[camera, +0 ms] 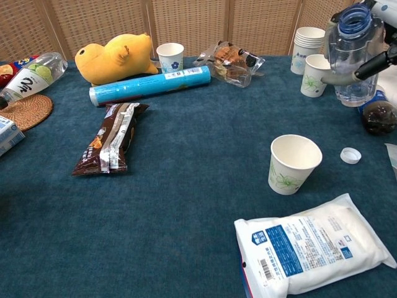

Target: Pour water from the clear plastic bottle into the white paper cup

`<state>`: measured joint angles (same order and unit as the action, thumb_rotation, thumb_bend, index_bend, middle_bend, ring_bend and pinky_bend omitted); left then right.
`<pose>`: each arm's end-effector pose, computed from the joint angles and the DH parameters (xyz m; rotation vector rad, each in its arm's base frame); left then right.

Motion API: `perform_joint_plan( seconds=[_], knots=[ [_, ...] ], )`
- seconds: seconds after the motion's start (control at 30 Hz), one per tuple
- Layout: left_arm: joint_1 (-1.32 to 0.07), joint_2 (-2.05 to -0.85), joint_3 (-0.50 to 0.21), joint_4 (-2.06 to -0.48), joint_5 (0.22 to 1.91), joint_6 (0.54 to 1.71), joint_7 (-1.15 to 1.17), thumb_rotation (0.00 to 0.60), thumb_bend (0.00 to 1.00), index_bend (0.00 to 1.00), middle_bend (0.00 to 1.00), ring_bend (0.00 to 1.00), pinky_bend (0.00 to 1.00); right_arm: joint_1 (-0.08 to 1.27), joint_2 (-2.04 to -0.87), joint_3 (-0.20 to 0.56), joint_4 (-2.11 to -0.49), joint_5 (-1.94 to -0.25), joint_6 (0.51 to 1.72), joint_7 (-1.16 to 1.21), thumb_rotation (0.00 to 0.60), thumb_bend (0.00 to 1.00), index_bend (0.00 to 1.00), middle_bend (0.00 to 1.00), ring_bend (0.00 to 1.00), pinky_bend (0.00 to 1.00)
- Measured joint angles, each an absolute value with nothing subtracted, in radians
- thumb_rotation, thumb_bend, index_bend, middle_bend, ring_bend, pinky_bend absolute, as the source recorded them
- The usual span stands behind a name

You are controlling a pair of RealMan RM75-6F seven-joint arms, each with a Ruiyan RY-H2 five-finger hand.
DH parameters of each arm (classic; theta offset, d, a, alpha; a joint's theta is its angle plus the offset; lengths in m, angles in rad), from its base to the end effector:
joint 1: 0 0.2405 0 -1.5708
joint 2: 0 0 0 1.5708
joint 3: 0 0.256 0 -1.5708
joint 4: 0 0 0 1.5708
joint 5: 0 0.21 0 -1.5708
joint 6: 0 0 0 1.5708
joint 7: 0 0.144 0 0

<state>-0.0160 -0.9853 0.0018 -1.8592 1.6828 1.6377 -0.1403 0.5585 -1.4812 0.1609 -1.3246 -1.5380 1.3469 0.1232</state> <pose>-0.2545 0.1465 0.1855 -1.3476 -0.9974 -1.2133 -0.1924 -0.3277 0.0619 1.6287 -0.7845 1.3785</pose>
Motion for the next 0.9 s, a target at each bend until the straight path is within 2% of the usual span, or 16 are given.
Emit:
perform_joint_plan(
  seconds=[0.9],
  knots=[
    [-0.022,-0.984,0.001,-1.861,1.691,1.634,-0.143,0.231,0.46,0.08,0.06,0.00,0.00,0.566,-1.584,0.101,-1.124,-1.694,1.446,-0.122,0.600,0.25,0.60,0.64,0.57,0.58]
  ],
)
